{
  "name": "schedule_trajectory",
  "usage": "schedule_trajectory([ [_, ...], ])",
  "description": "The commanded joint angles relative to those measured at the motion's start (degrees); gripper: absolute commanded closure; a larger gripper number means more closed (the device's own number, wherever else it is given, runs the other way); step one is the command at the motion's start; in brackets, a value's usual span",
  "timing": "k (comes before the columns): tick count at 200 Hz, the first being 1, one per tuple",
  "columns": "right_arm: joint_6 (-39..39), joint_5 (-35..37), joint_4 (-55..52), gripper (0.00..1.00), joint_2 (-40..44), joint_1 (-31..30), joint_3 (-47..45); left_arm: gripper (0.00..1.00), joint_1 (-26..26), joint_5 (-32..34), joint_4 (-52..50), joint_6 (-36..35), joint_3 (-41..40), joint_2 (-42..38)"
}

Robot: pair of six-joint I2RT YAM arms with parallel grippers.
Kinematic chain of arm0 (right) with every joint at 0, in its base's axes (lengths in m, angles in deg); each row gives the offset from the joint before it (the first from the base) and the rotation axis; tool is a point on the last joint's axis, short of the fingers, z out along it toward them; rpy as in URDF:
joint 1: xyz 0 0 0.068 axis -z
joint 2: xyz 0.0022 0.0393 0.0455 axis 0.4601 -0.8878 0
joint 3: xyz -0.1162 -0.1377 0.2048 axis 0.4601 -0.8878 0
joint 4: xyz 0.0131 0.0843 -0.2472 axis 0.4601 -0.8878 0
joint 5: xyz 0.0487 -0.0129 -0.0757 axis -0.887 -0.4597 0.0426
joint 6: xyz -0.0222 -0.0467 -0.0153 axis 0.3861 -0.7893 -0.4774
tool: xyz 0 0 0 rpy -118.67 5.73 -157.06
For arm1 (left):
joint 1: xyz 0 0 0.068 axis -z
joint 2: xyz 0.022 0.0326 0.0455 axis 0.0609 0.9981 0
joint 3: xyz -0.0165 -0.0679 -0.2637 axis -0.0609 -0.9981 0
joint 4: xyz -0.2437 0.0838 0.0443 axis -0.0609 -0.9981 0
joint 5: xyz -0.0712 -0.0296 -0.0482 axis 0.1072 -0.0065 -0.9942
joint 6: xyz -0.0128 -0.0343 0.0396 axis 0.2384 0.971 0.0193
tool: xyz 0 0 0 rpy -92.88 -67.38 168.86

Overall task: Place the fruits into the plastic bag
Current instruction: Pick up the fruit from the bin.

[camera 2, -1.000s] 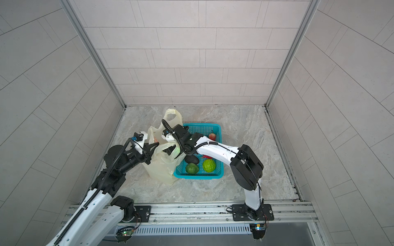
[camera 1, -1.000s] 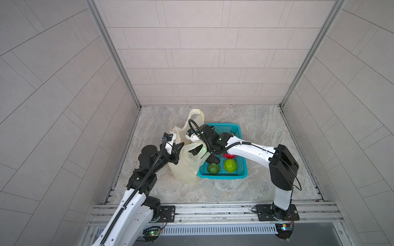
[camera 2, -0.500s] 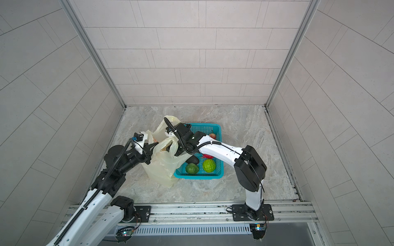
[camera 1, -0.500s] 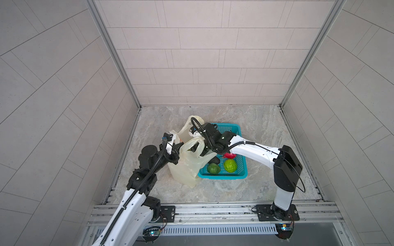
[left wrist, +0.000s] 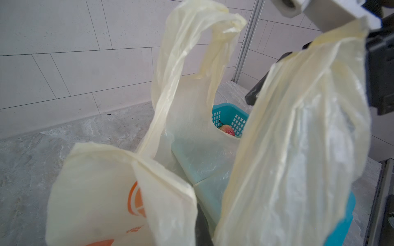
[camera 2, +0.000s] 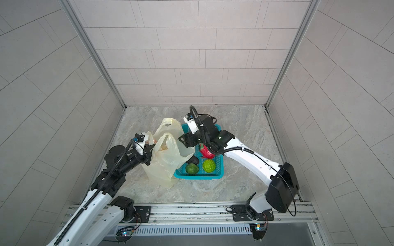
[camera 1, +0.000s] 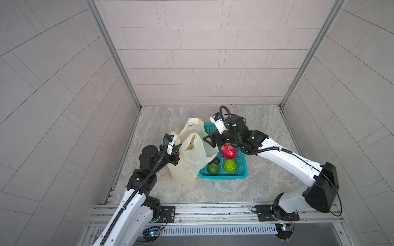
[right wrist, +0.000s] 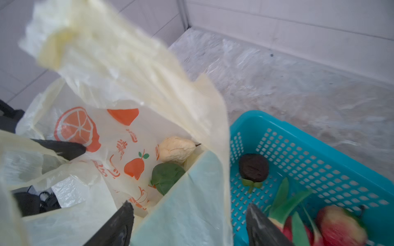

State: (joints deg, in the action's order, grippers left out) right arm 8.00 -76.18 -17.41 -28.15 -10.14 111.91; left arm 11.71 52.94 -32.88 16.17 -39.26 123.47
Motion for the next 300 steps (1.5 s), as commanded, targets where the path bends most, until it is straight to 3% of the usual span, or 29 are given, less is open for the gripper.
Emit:
schedule_trajectory([
  [1, 5.4, 3.5, 2.8, 0.21, 6.8, 4.6, -5.3, 1.0, 0.2, 0.1, 0.6, -1.3, 0.4, -0.7],
  [28, 6.2, 3.7, 0.6, 0.21, 13.2, 8.8, -11.2, 1.0, 0.2, 0.1, 0.7, -1.3, 0.5, -0.5],
  [64, 4.7, 4.9, -7.7, 0.23, 13.4, 8.6, -13.8, 1.0, 0.2, 0.1, 0.9, -1.4, 0.8, 0.0],
  [118, 6.4, 11.5, -11.2, 0.26, 10.5, -0.8, -21.7, 1.0, 0.2, 0.3, 0.8, -1.3, 0.5, -0.3],
  [179, 8.1, 23.2, -17.6, 0.27, 2.1, -6.7, -19.1, 1.0, 0.2, 0.3, 0.6, -1.5, 0.6, -0.4],
  [217, 8.0, 22.4, -22.2, 0.25, -5.7, -6.7, -14.9, 1.0, 0.2, 0.3, 0.5, -1.5, 0.5, -0.5],
  [300, 6.5, 18.8, -22.0, 0.24, -12.7, -6.7, -13.8, 1.0, 0.2, 0.7, 0.1, -1.7, 0.5, -0.6],
])
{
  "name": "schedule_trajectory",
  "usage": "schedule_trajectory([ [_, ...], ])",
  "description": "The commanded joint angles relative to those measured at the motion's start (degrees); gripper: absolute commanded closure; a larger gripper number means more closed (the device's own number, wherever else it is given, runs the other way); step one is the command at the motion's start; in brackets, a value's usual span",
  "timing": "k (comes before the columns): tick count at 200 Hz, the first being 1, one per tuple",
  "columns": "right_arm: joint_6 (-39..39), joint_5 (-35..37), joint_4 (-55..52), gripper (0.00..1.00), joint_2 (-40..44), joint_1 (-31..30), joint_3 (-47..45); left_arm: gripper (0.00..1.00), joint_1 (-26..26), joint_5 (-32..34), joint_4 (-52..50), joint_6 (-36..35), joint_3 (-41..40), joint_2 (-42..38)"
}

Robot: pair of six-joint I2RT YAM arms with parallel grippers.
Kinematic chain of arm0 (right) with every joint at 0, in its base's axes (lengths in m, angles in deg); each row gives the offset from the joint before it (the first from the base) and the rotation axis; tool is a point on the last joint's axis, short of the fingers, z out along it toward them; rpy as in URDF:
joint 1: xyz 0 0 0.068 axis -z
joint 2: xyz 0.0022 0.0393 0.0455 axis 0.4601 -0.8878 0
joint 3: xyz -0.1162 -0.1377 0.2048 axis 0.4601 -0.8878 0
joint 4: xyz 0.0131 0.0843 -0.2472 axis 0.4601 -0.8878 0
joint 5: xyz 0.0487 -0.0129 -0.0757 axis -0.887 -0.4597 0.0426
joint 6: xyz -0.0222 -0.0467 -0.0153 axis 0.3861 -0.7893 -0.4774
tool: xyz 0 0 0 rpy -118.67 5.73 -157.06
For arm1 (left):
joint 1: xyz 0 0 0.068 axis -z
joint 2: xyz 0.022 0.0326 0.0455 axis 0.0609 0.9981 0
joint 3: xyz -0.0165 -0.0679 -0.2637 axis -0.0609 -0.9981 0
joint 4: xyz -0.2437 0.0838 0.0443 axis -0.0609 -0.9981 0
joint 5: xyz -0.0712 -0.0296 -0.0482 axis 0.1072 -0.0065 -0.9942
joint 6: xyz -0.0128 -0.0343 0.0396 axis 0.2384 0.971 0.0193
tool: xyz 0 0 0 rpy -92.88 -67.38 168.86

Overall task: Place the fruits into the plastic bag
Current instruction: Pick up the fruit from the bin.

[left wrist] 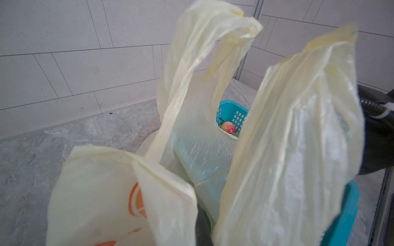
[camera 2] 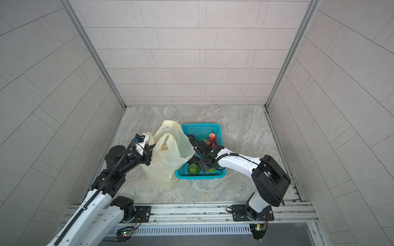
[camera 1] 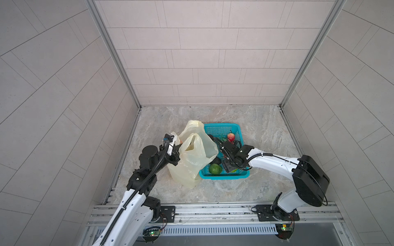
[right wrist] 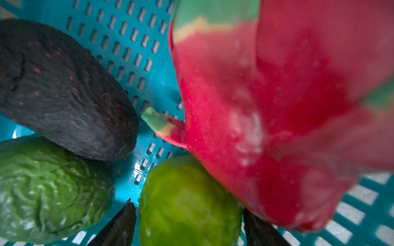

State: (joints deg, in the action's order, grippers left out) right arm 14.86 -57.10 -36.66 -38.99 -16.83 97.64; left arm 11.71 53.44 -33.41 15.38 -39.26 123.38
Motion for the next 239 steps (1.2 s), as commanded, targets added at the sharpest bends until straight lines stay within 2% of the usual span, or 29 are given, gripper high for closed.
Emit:
schedule_trajectory([
  [1, -0.3, -0.3, -2.7, 0.24, -2.0, 0.0, 0.5, 1.0, 0.2, 0.2, 0.6, -1.0, 0.5, -0.5],
  [28, -0.2, -0.6, -0.2, 0.27, -3.0, 0.1, -0.7, 1.0, 0.2, -0.1, 0.5, -0.9, 0.6, -0.5],
  [62, 0.2, -1.0, 2.2, 0.46, -0.1, 0.6, -1.8, 1.0, 0.2, -0.2, 0.3, -0.9, 0.8, -0.5],
  [108, 0.3, -3.0, 2.4, 0.62, 7.2, 1.2, -2.2, 1.0, 0.2, -0.3, 0.4, -0.9, 0.8, -0.4],
  [144, -1.4, -7.8, 2.5, 0.63, 14.1, 2.1, 0.2, 1.0, 0.2, -0.4, 0.5, -0.9, 0.7, -0.4],
  [183, -6.6, -9.0, 7.4, 0.63, 20.5, 2.5, 4.0, 1.0, 0.2, -0.7, 0.3, -1.0, 1.0, -0.4],
  [212, -9.6, -10.8, 8.1, 0.63, 18.6, 3.4, 10.3, 1.0, 0.2, -1.3, 0.0, -0.8, 0.9, -0.5],
  [239, -9.7, -16.5, 12.6, 0.62, 14.1, 3.4, 13.9, 1.0, 0.2, -1.5, 0.3, -0.4, 1.0, -0.5],
])
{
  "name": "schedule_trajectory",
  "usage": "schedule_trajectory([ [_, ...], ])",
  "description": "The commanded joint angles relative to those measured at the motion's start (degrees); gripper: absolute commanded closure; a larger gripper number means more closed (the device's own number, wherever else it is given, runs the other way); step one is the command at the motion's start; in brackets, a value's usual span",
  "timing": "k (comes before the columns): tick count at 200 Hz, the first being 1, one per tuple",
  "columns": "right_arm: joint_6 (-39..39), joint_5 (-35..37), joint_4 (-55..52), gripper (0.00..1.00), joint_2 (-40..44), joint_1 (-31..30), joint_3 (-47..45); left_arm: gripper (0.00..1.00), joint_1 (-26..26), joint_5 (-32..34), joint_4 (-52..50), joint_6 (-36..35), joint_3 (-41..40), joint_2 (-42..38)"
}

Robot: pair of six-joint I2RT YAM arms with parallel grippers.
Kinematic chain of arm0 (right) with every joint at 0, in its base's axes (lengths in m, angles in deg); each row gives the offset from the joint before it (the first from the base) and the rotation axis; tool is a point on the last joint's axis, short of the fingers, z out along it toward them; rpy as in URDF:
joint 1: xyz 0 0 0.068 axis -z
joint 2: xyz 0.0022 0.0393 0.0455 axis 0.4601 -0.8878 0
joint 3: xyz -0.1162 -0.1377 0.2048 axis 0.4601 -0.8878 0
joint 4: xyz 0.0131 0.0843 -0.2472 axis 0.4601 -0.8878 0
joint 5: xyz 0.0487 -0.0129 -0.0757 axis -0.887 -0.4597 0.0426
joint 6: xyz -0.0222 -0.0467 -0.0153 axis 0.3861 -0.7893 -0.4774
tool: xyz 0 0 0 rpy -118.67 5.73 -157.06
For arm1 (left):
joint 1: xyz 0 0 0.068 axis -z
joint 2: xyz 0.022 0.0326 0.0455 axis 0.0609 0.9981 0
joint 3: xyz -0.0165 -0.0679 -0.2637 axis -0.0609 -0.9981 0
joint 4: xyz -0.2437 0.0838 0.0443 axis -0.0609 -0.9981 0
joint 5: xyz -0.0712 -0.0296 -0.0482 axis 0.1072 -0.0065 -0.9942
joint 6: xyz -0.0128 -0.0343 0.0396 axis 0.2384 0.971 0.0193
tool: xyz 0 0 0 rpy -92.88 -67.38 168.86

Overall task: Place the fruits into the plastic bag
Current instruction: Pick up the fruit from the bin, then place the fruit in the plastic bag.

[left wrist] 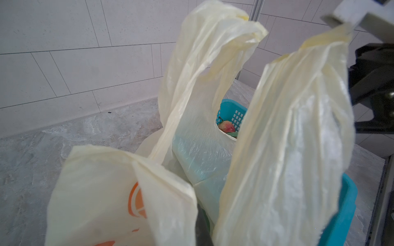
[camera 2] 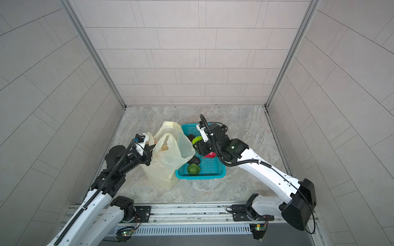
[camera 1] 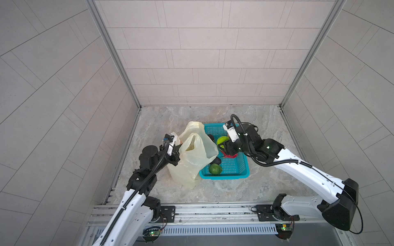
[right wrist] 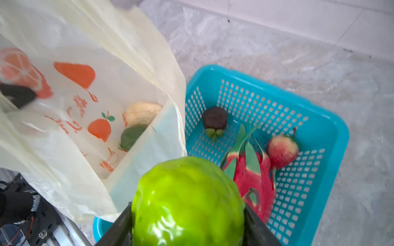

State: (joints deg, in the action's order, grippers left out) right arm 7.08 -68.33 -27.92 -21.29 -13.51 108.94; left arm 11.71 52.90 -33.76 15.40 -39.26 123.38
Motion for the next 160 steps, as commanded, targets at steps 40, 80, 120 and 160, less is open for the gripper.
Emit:
schedule_trajectory([
  [40, 3.2, -16.1, 13.0, 0.62, -11.5, -0.3, 5.5, 1.0, 0.2, -1.3, 0.9, -0.1, 0.8, -0.8],
  [80, 5.9, -20.0, 17.4, 0.62, -18.0, -3.1, 8.4, 1.0, 0.2, -1.8, 1.7, 0.1, 0.7, -0.5],
  [120, 8.3, -21.7, 20.5, 0.62, -24.0, -7.1, 10.0, 1.0, 0.2, -1.8, 1.6, -0.2, 0.6, -0.7],
  [160, 9.7, -21.7, 22.0, 0.58, -28.6, -8.7, 10.7, 1.0, 0.3, -0.7, 1.6, -0.2, 0.4, -1.5],
])
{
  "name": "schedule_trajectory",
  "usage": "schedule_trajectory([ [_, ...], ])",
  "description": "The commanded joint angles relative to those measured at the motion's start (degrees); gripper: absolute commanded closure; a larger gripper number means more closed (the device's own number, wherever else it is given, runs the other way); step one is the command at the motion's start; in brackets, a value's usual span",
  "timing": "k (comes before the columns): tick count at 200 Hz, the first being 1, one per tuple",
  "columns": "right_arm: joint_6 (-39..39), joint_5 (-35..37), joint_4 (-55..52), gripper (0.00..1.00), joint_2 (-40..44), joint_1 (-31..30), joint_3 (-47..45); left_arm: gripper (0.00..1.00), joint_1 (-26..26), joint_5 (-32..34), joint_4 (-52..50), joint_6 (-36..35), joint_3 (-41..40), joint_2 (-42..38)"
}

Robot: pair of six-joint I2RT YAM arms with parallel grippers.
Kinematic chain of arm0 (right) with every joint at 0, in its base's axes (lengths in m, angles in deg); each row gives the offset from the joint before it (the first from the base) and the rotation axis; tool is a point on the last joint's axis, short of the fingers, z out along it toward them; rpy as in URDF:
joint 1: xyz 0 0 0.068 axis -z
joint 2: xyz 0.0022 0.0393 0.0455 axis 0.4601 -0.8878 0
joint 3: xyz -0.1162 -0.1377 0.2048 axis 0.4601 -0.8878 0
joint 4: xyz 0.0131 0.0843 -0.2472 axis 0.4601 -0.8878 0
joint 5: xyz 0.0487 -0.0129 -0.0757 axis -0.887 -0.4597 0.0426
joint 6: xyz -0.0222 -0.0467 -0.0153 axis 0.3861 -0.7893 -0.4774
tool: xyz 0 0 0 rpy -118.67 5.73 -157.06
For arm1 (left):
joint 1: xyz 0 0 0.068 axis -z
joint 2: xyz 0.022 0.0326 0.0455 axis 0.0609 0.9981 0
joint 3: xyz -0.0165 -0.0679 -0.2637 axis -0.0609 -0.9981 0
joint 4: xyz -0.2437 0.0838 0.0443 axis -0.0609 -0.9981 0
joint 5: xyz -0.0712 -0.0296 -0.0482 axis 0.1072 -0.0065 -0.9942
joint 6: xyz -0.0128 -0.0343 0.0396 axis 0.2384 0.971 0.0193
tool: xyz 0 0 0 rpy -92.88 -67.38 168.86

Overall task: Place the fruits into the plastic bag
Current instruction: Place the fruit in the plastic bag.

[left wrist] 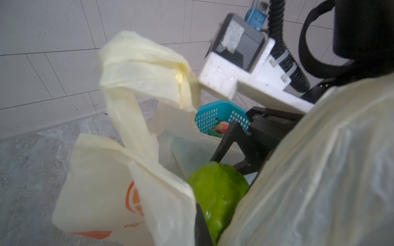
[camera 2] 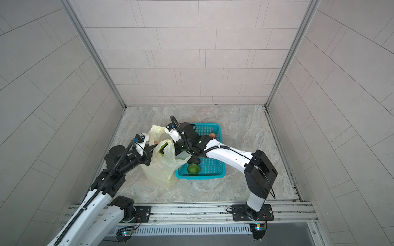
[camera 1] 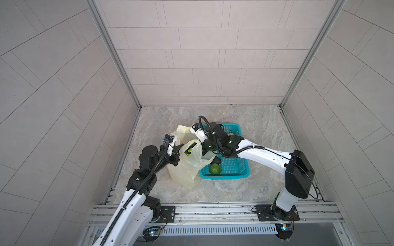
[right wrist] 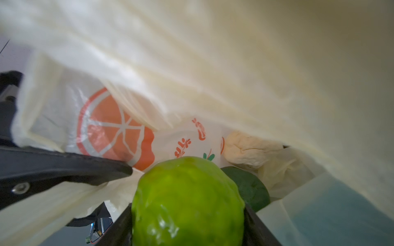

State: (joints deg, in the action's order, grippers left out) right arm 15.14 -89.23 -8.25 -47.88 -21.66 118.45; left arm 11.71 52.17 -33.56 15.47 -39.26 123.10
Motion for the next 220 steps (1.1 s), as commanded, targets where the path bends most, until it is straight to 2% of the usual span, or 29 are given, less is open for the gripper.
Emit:
schedule_trajectory([
  [1, 1.6, -0.8, 2.4, 0.58, -2.1, -0.5, 1.1, 1.0, 0.2, 0.0, 1.4, -0.3, 0.4, -1.3],
  [14, 1.7, 0.2, 2.1, 0.53, -2.7, -0.5, 0.9, 1.0, 0.2, 0.3, 1.3, -0.3, 0.3, -1.7],
  [35, 1.5, 2.9, 1.1, 0.37, -2.7, -0.5, 0.2, 1.0, 0.2, 0.6, 0.8, -0.5, 0.0, -2.4],
  [55, 0.8, 5.6, 0.6, 0.25, -1.5, -0.4, -0.7, 1.0, 0.2, 0.7, 0.5, -0.6, -0.1, -2.7],
  [75, 0.4, 6.4, -0.1, 0.17, -0.1, 0.0, -1.1, 1.0, 0.2, 1.1, 0.1, -0.7, -0.3, -2.9],
  [95, 0.3, 6.5, -0.8, 0.13, 1.2, 0.7, -1.4, 1.0, 0.2, 1.6, -0.1, -1.0, -0.3, -3.1],
  [100, 0.1, 6.5, -1.0, 0.03, 1.7, 0.8, -1.5, 1.0, 0.2, 1.6, -0.1, -1.1, -0.3, -3.2],
  [103, 0.0, 6.4, -1.1, 0.01, 2.0, 0.9, -1.6, 1.0, 0.2, 1.7, -0.2, -1.2, -0.4, -3.2],
  [146, -1.4, 6.1, -2.1, 0.01, 6.5, 2.2, -3.2, 1.0, 0.2, 2.1, -0.6, -1.6, -0.4, -3.4],
  [220, -3.6, 6.6, -5.2, 0.01, 19.2, 4.5, -9.4, 1.0, 0.2, 2.1, -0.5, -1.9, -0.5, -3.0],
])
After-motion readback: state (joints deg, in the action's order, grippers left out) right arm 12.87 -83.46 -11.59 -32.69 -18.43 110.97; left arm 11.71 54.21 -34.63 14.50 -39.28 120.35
